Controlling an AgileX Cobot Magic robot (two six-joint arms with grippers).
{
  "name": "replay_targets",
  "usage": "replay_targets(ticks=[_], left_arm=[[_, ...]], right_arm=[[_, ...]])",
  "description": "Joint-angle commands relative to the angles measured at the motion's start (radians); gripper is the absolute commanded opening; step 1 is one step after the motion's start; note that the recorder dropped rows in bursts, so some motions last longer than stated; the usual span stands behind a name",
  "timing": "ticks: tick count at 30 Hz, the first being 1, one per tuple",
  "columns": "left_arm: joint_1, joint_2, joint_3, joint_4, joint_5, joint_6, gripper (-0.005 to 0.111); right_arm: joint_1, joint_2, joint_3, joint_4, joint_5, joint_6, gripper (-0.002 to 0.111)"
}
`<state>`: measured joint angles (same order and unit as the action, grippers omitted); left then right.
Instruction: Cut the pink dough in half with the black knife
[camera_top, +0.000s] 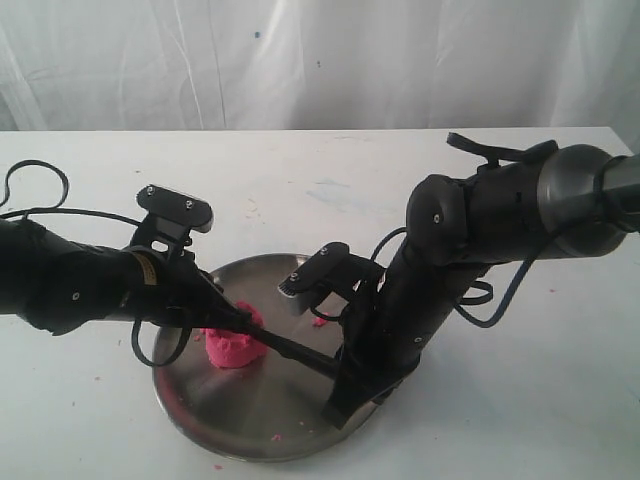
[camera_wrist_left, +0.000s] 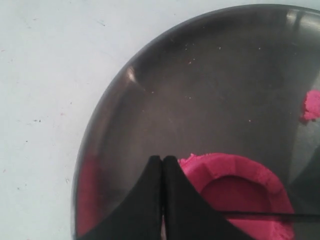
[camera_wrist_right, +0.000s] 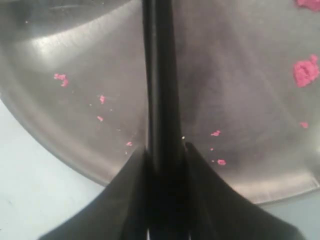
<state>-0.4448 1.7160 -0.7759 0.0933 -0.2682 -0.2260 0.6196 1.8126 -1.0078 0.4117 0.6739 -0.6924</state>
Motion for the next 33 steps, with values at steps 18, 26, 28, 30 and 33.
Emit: replay_targets(ticks=[18, 26, 28, 30, 33], left_arm=[[-0.004, 0.067, 0.047, -0.005, 0.006, -0.118, 0.000], [0.005, 0.038, 0.038, -0.005, -0.063, -0.118, 0.000], [0.019, 0.010, 0.020, -0.005, -0.069, -0.110, 0.000], [0.038, -0.026, 0.013, -0.005, -0.067, -0.110, 0.000], [0.067, -0.076, 0.013, -0.005, -0.014, -0.110, 0.000]], right_arm=[[0.000, -0.001, -0.006, -0.002, -0.002, 0.016, 0.000], [0.000, -0.001, -0.006, -0.002, -0.002, 0.016, 0.000], [0.000, -0.001, -0.006, -0.002, -0.002, 0.016, 0.000], [0.000, -0.001, -0.006, -0.002, -0.002, 0.016, 0.000], [0.000, -0.001, -0.006, -0.002, -0.002, 0.016, 0.000]])
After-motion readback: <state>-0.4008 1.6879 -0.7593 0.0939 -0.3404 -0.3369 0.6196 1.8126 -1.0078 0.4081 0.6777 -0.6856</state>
